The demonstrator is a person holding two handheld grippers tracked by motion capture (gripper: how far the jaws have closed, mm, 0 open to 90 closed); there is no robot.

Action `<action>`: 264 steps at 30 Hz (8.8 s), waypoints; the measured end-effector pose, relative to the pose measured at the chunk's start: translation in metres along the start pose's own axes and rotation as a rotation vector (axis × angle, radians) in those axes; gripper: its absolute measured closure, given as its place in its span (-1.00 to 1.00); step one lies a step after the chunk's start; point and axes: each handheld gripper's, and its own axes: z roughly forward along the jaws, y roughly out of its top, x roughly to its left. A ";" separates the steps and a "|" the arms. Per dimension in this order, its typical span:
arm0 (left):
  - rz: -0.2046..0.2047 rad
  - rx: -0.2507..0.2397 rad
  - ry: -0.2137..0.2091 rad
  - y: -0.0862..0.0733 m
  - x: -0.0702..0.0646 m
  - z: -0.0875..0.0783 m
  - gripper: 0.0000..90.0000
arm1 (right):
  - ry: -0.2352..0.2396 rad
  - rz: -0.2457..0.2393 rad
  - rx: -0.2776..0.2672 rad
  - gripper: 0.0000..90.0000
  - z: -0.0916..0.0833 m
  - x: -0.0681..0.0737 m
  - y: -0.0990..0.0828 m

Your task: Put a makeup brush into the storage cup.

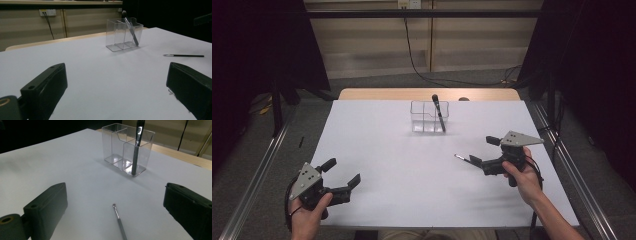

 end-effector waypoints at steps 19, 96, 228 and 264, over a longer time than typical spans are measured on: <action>-0.005 0.003 0.000 -0.001 0.001 0.000 -0.92 | 0.036 0.005 0.175 -0.97 0.039 -0.013 0.021; 0.014 0.026 -0.008 -0.002 0.001 0.003 -0.92 | 0.148 -0.289 0.960 0.05 0.112 -0.024 0.031; 0.015 0.033 0.002 -0.003 0.001 0.002 -0.92 | 0.044 0.023 0.051 0.93 0.044 -0.030 0.046; 0.009 0.027 -0.009 -0.002 -0.002 0.001 -0.92 | 0.080 0.026 -0.135 0.93 0.067 -0.024 0.085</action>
